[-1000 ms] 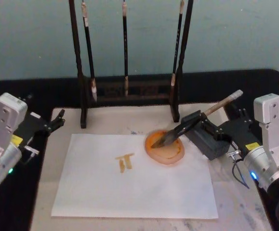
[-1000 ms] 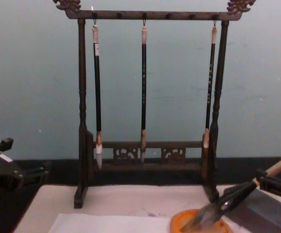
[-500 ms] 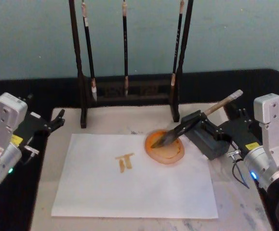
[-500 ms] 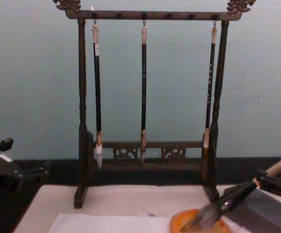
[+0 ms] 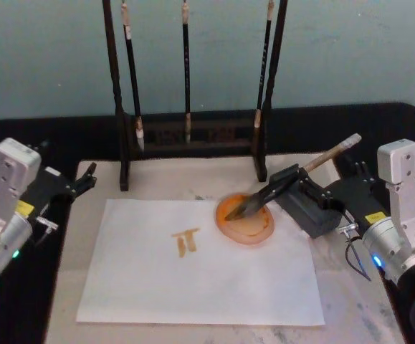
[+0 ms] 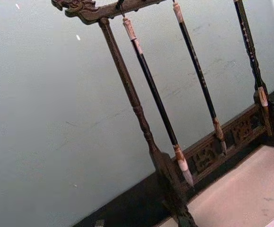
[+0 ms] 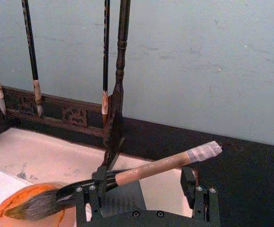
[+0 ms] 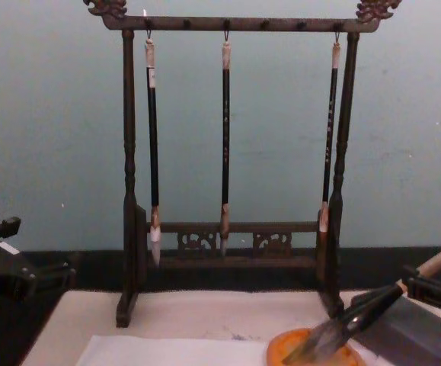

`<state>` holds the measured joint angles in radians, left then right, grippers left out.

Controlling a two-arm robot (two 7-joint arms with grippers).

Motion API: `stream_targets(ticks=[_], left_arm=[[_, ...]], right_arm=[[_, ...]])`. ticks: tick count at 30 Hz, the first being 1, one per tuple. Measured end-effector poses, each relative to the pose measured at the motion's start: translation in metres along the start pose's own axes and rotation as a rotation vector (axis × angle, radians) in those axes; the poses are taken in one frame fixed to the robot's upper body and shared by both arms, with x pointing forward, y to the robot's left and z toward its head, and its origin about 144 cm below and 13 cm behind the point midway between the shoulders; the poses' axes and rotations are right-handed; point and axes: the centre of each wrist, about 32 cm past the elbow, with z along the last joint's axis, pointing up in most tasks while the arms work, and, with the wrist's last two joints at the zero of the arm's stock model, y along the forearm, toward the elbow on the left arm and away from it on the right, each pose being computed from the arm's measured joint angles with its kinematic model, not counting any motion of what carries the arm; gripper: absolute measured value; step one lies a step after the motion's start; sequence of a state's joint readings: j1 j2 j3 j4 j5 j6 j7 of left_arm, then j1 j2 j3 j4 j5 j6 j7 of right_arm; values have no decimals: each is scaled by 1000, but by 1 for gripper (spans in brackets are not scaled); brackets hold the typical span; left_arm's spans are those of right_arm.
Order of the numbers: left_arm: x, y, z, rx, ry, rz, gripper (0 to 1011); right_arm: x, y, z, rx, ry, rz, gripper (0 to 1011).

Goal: Pick up the brush from the inkstone, write on the paper, then place the brush back to its original position.

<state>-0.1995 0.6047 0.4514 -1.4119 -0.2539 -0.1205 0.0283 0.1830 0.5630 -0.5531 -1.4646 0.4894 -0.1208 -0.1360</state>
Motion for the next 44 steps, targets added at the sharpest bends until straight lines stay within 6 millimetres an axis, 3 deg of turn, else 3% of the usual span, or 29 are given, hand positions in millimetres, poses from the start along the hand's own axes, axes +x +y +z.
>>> stream_targets(ticks=[44], left_arm=[[0, 0, 0, 0, 0, 0, 1010]], right_arm=[[0, 0, 0, 0, 0, 0, 1000]])
